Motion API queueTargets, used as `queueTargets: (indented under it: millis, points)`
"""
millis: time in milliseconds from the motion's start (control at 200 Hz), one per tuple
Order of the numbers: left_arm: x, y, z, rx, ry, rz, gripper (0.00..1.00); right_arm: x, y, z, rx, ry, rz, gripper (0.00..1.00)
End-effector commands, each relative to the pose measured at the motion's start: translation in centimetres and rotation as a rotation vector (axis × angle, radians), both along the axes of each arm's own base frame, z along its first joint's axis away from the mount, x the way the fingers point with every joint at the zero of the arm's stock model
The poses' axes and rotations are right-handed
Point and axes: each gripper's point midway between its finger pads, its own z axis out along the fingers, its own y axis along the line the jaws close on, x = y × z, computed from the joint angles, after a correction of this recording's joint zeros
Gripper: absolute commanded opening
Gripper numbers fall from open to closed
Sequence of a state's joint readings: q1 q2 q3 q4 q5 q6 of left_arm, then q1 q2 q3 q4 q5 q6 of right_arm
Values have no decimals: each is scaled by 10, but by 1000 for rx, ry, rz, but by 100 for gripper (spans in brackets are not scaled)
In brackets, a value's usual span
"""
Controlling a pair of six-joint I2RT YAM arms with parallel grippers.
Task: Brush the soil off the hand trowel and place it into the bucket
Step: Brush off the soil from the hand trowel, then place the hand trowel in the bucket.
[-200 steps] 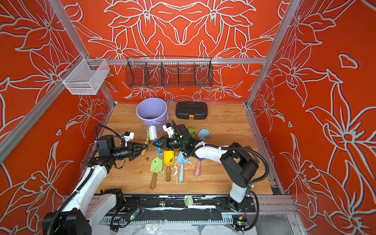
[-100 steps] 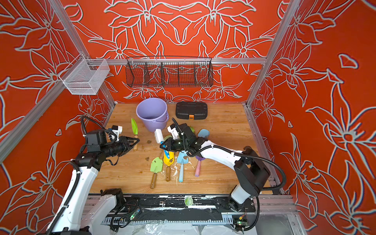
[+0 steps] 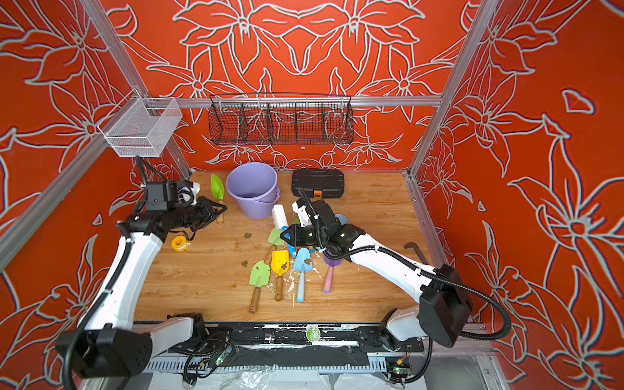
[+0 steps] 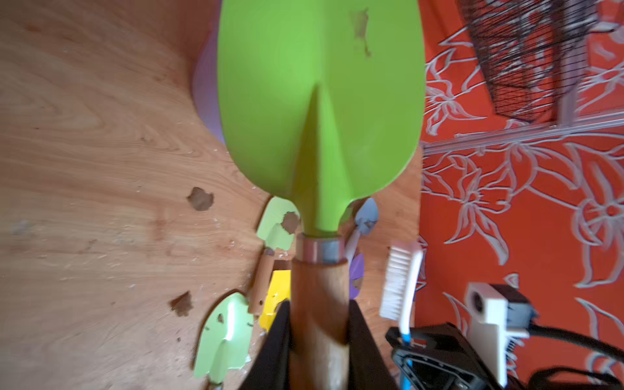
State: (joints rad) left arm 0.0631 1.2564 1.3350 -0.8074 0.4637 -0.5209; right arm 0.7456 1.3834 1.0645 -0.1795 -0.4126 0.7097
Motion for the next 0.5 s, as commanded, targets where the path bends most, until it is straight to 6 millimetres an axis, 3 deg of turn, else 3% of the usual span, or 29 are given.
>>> queueTargets:
  millis: [0,495]
  points:
    - [1,4,-10,236,108,-12,0,4,-12,3,-21,-33,-28,0]
    - [85,-28,-40,276,163,-147,0,16,-17,5,12,10,-24,0]
